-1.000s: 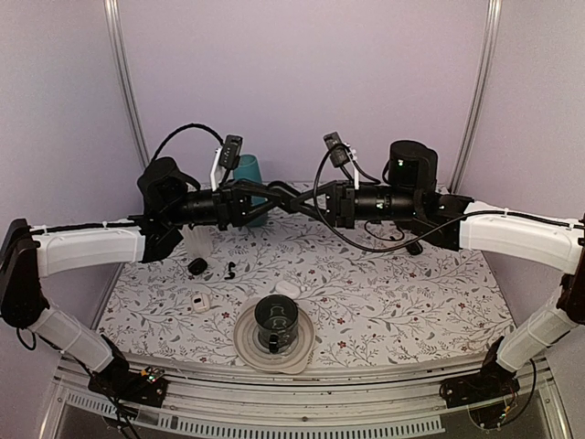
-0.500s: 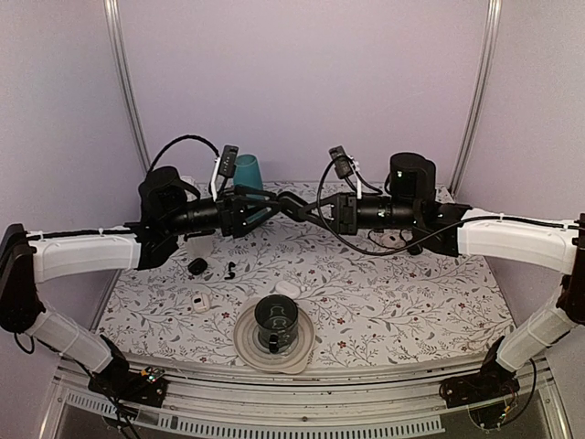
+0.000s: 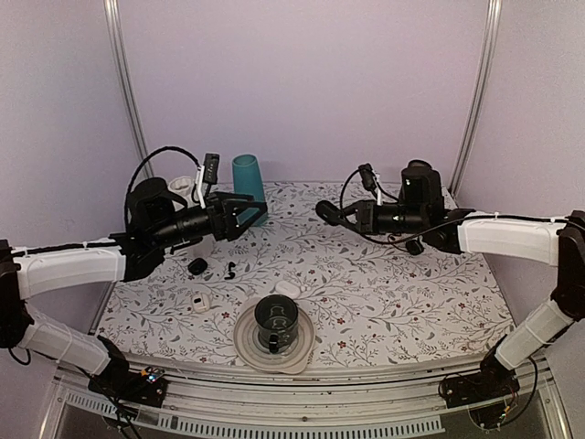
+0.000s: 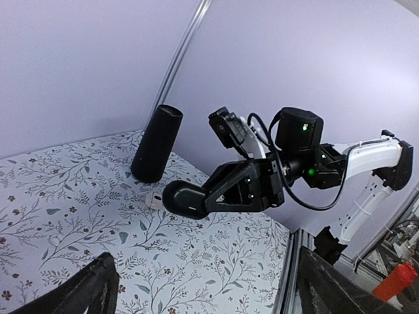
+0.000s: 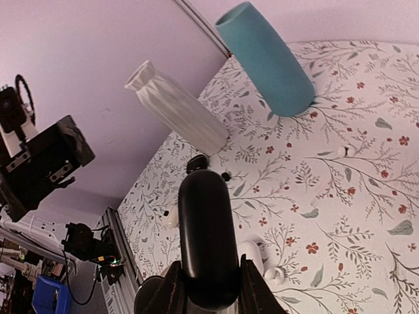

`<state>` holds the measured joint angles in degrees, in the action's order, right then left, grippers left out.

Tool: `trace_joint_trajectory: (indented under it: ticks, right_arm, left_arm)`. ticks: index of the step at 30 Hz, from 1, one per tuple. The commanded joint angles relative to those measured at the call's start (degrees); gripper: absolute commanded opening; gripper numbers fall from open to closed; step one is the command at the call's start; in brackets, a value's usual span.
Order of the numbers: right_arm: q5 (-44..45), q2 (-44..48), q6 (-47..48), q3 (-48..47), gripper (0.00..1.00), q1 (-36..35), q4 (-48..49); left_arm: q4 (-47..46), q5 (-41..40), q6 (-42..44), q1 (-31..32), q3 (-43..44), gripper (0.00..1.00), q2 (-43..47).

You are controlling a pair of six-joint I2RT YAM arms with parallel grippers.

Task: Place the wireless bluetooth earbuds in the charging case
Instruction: Place the charging case with the earbuds at the center of the board.

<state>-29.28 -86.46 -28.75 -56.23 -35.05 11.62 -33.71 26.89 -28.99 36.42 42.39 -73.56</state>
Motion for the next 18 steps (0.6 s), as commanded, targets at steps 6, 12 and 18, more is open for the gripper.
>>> trace_joint_trajectory:
  ticks: [6,12,18]
  right_arm:
    - [0.3,-14.0,-4.0,-0.7,0.03,6.5,-2.6]
    - [-0.2,-22.1,-5.2,-3.5,0.03,8.6,-2.2]
    - [1.5,-26.2,-6.1,-5.4,0.04,10.0,-3.6]
  left_arm:
    - [7.0,-10.3,2.0,-1.0,-2.3,0.96,3.4]
    - [8.6,-14.0,1.1,-1.3,-3.7,0.96,4.3]
    - [11.6,-19.5,-0.3,-1.9,-5.0,0.96,5.4]
